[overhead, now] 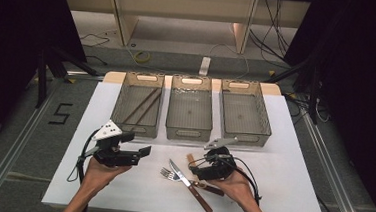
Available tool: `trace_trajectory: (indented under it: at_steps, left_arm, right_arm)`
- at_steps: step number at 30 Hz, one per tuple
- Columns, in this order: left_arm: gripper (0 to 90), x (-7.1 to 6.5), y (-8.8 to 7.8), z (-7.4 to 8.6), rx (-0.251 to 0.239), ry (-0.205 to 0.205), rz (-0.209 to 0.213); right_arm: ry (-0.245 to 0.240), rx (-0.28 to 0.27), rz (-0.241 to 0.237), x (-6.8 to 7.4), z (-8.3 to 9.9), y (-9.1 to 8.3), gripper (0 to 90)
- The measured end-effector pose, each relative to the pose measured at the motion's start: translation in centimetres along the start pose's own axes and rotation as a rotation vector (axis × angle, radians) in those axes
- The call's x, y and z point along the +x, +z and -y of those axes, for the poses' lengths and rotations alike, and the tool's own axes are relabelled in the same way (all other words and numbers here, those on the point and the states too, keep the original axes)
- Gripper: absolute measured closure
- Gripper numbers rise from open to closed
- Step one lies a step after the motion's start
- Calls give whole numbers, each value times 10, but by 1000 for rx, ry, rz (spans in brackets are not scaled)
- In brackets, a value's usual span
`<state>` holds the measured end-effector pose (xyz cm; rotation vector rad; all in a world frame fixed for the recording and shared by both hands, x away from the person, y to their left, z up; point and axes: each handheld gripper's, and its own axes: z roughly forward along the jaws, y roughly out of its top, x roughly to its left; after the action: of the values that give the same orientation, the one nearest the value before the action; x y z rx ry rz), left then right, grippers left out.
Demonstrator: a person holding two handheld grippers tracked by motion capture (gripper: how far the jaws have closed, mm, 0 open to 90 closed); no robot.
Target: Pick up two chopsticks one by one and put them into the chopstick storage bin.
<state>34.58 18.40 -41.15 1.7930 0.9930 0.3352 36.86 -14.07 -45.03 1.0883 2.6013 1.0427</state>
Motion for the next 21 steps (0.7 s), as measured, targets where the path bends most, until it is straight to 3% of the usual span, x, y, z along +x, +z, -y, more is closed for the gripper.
trace_trajectory:
  at_steps: [4,7,21]
  left_arm:
    - [156,0,-2,3,-5,5,4]
    - [155,-1,-3,3,-22,-15,15]
    - [156,-6,-1,6,1,35,-4]
  right_arm:
    - [5,21,-12,1,-2,6,322]
    - [0,30,-17,2,-3,9,325]
    - [-19,101,-1,4,-5,24,367]
